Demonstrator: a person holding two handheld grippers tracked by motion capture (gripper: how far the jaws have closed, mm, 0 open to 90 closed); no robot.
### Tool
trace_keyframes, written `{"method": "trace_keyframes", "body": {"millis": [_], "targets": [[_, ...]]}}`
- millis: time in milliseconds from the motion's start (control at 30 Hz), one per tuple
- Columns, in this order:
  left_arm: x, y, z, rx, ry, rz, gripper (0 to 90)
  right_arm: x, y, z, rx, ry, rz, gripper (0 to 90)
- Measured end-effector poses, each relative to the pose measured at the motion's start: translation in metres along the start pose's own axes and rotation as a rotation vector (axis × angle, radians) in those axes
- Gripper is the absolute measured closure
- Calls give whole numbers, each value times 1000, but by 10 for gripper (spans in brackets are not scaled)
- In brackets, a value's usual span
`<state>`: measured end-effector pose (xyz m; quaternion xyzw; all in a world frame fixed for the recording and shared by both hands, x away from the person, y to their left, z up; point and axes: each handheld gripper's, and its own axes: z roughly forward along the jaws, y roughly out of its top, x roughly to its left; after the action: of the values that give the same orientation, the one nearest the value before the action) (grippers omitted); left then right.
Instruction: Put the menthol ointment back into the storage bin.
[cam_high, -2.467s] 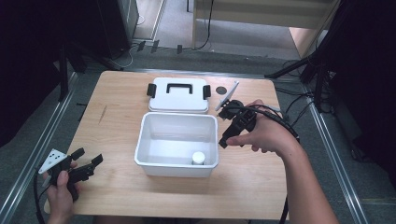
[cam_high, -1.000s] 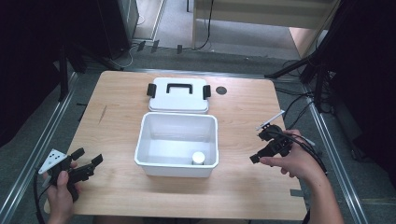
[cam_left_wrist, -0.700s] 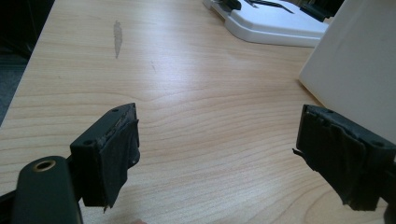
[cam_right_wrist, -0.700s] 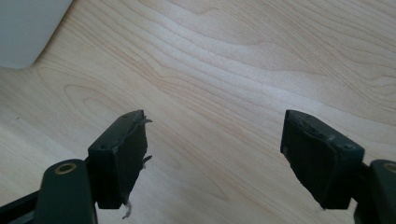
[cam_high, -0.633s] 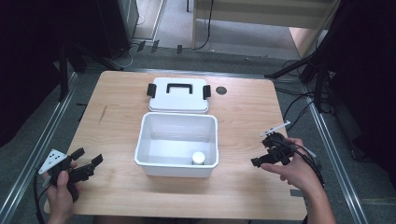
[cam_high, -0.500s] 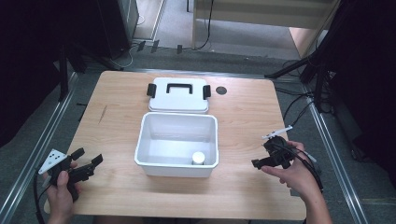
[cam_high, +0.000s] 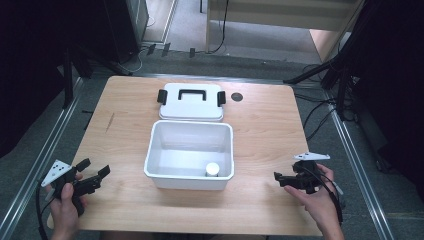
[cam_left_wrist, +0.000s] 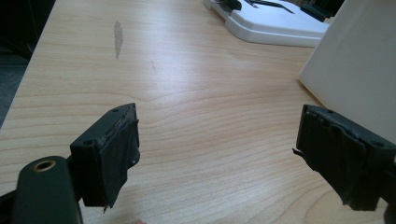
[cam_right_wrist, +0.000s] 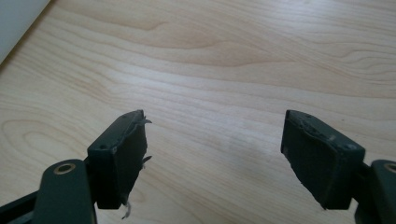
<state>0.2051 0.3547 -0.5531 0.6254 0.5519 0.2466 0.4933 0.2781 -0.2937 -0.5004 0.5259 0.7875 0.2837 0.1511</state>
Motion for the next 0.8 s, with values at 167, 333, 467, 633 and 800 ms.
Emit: {"method": "trace_keyframes", "body": {"millis": [167, 333, 467, 633, 800], "targets": [[0, 0, 0, 0, 0, 0, 141, -6, -15, 1, -82, -22, 44, 238], [0, 0, 0, 0, 1, 0, 141, -11, -28, 3, -136, -44, 68, 239], [0, 0, 0, -2, 2, -4, 141, -16, -37, 0, -191, -51, 86, 237], [0, 0, 0, -3, 0, -8, 141, -23, -49, -2, -224, -55, 110, 234], [0, 0, 0, -3, 1, -6, 141, -28, -61, -7, -288, -47, 137, 233]]}}
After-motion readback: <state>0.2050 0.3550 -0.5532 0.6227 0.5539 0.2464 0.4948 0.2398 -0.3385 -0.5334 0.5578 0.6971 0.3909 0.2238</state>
